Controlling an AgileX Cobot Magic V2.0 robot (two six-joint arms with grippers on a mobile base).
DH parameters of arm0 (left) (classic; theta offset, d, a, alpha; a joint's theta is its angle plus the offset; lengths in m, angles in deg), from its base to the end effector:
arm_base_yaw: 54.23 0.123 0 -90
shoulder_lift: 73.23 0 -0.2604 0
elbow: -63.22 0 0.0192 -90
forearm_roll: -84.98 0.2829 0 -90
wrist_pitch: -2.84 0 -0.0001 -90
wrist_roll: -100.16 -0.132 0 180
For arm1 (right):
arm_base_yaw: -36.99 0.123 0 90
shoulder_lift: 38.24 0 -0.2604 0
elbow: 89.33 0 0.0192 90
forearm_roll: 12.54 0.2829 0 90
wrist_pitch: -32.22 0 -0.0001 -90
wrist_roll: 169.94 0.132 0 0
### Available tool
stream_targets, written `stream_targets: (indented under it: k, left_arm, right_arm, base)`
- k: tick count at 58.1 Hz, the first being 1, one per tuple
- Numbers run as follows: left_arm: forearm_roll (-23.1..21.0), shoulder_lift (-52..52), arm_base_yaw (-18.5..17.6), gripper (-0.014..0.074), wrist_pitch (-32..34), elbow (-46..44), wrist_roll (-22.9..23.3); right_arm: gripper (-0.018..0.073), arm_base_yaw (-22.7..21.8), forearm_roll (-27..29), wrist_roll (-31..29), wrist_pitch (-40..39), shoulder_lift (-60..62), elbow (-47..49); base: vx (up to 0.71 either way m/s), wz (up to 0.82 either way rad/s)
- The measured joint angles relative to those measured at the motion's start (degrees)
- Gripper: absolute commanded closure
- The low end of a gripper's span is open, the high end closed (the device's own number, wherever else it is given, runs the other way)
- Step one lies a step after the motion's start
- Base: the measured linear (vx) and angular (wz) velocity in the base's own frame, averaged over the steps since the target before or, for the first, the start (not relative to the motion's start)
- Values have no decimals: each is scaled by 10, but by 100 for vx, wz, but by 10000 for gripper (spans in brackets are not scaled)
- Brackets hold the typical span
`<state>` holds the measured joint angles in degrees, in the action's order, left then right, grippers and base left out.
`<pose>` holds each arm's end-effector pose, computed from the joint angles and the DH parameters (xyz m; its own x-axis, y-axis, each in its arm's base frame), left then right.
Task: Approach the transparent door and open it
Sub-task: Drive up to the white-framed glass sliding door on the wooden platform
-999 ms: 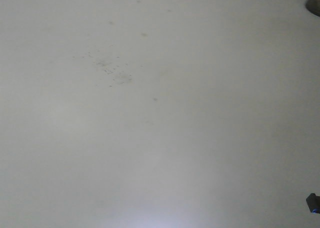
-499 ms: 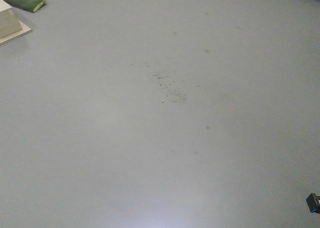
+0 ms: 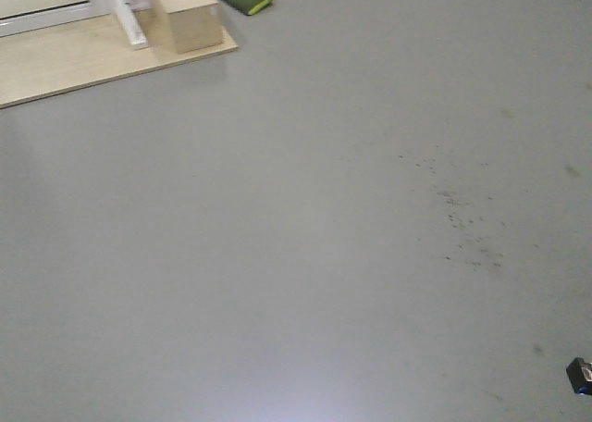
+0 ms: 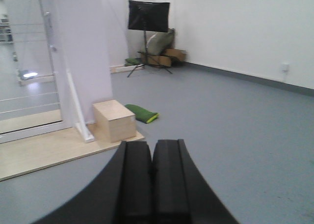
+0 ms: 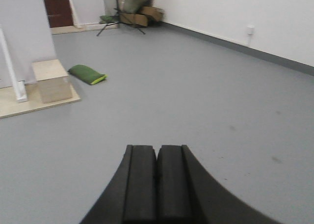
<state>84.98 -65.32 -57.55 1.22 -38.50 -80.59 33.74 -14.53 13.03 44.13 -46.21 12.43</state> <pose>0.1547 -0.0090 0.2017 0.0389 0.0109 -0.9992 0.0574 0.9983 0.0131 0.1535 -0.0097 0.1782 -0.1397 0.0258 -0.9899 0.0663 0.9977 0.0167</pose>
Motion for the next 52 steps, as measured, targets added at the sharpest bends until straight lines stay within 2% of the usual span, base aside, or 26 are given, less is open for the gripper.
stream_targets:
  k: [26,52]
  left_arm:
    - [0,0,0,603,0,0,0]
    - [0,0,0,603,0,0,0]
  right_arm:
    - [568,0,0,0,0,0,0]
    - [568,0,0,0,0,0,0]
  base:
    - [36,69]
    - [38,44]
